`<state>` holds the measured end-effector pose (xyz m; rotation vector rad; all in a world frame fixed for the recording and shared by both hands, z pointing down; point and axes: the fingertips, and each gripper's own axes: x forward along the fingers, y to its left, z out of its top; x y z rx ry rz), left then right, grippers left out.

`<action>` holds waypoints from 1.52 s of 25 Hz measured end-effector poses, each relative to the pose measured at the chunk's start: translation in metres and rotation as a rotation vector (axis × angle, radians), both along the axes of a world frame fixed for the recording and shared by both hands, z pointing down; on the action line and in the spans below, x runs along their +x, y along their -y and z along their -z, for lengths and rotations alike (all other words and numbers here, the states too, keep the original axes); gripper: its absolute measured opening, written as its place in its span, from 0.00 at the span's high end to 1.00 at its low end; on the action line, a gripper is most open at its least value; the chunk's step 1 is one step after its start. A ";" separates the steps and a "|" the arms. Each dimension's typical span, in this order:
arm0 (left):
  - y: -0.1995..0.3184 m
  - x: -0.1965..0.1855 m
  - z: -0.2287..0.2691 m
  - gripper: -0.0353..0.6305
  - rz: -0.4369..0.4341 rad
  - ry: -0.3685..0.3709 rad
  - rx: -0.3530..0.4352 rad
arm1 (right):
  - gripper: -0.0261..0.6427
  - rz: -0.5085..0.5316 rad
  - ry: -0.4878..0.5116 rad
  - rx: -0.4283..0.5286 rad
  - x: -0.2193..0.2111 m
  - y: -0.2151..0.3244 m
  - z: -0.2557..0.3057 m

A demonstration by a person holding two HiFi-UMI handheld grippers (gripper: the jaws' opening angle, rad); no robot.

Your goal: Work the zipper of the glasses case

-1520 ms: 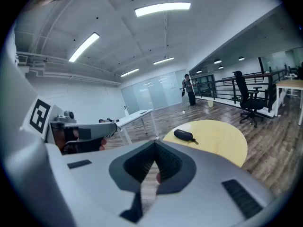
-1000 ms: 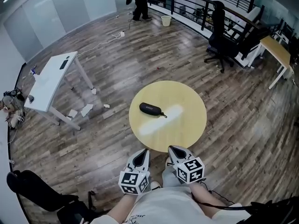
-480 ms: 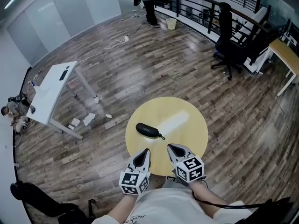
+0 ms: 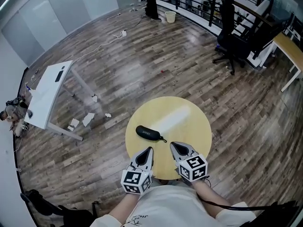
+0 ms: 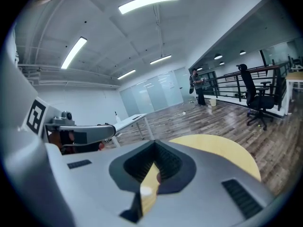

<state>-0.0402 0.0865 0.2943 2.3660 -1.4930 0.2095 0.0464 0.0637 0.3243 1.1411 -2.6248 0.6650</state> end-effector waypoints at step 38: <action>0.128 -0.049 -0.249 0.76 -0.389 0.162 -0.268 | 0.98 -0.051 -0.294 -0.137 -0.066 0.070 -0.218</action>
